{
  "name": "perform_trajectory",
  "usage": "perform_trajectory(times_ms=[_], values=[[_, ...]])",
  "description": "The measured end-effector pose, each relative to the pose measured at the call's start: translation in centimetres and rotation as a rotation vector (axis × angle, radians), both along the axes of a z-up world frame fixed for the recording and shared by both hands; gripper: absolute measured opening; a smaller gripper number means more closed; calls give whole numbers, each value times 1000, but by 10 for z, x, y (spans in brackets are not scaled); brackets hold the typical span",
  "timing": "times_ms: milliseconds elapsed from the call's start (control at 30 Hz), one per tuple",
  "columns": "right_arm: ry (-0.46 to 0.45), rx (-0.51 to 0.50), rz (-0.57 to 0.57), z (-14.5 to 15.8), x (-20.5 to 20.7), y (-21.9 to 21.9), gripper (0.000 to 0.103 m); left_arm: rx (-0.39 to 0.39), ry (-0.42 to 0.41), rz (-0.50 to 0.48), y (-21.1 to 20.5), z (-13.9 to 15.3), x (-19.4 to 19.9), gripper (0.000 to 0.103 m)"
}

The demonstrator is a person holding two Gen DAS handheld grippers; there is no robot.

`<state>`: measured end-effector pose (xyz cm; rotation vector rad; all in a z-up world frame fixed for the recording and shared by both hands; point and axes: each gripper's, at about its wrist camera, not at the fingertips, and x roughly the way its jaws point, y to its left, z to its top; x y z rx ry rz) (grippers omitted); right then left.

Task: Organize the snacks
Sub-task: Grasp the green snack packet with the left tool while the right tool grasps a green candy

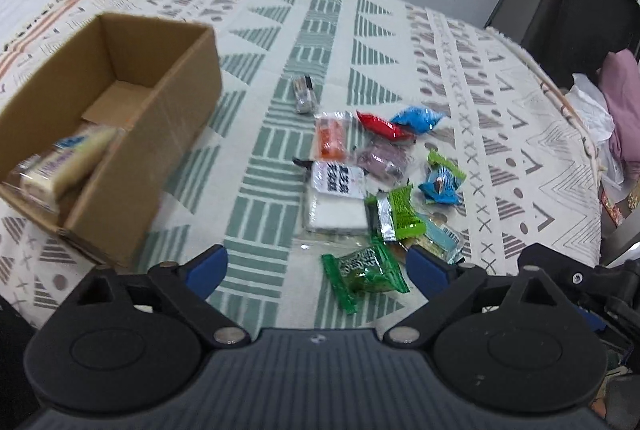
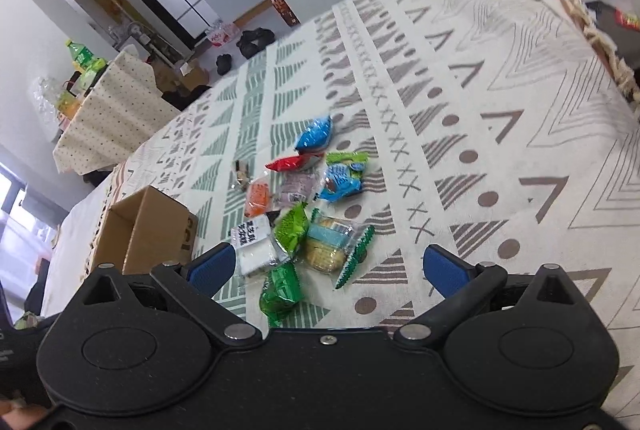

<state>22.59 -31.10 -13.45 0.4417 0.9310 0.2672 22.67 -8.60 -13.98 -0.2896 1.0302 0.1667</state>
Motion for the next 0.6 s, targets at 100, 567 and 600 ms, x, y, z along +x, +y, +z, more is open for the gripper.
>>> perform_trajectory(times_ms=[100,567,600], values=[[2,-16,24,-5,4,3,101,-9,19,6,-4,-12,7,92],[122,15,27,-45,39,-2,97,-97,83,40,-17,-56,28,61],[134,23,32,-49,41,-2,93,-104,86,39,-18,-57,29,52]])
